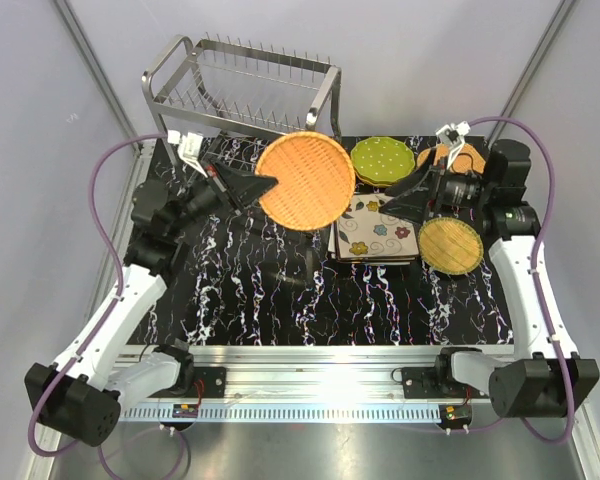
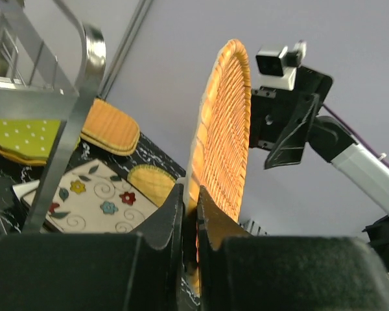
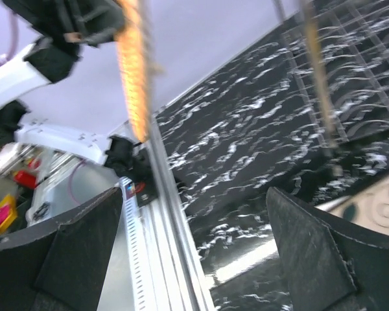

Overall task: Unload the plates from the dish rack
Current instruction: Pass the plate from the left arm to the right

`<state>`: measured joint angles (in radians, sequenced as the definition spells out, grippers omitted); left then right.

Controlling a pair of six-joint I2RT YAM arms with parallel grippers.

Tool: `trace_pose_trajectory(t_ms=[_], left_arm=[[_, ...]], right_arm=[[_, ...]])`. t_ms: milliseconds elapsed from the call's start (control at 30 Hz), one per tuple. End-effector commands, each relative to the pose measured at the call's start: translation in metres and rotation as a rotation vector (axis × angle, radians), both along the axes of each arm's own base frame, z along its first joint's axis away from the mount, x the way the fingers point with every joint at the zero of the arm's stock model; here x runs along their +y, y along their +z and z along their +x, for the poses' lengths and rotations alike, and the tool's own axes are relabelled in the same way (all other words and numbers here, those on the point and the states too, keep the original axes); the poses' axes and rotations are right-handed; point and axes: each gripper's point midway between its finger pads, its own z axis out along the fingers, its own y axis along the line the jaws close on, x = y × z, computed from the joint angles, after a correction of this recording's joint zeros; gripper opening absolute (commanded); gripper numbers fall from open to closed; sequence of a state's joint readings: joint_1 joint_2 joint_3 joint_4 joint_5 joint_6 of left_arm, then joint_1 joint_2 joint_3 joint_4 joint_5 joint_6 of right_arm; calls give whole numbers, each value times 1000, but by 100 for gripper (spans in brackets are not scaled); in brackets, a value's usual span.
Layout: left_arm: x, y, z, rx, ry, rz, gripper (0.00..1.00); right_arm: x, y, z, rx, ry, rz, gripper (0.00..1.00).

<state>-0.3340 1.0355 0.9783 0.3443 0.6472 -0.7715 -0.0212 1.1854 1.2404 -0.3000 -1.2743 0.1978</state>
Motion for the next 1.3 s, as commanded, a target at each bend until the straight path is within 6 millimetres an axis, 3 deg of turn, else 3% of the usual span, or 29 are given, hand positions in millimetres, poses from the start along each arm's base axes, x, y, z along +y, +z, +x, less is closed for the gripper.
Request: trace_pose_trajectory(t_ms=[0, 300, 633, 767, 800, 1000, 1067, 1133, 1200, 1233, 1267], left_arm=[[-5, 10, -14, -89, 1, -15, 0], [-29, -19, -18, -41, -45, 3, 0], [-56, -40, -12, 1, -74, 6, 0], [-61, -50, -6, 28, -67, 7, 0], [-61, -50, -5, 28, -66, 4, 0], [-66, -58, 2, 55, -65, -4, 1], [-65, -61, 3, 65, -51, -8, 9], [-61, -61, 5, 60, -21, -23, 29], [-54, -55, 4, 24, 14, -28, 41], [-49, -58, 7, 21, 49, -23, 54], [-42, -55, 4, -7, 75, -13, 61]], right_arm=[[23, 11, -18, 1, 57, 38, 100], [39, -14, -7, 68, -51, 14, 98], [40, -23, 7, 122, -123, 5, 80], [40, -30, 7, 144, -132, 1, 58], [40, -32, 8, 147, -133, 0, 46], [38, -45, 7, 164, -135, -33, 0], [36, -46, 7, 151, -135, -42, 0], [30, -49, 8, 162, -159, -54, 0], [21, -53, 10, 192, -188, -57, 0], [17, -56, 11, 207, -200, -56, 0], [4, -57, 17, 218, -238, -52, 0]])
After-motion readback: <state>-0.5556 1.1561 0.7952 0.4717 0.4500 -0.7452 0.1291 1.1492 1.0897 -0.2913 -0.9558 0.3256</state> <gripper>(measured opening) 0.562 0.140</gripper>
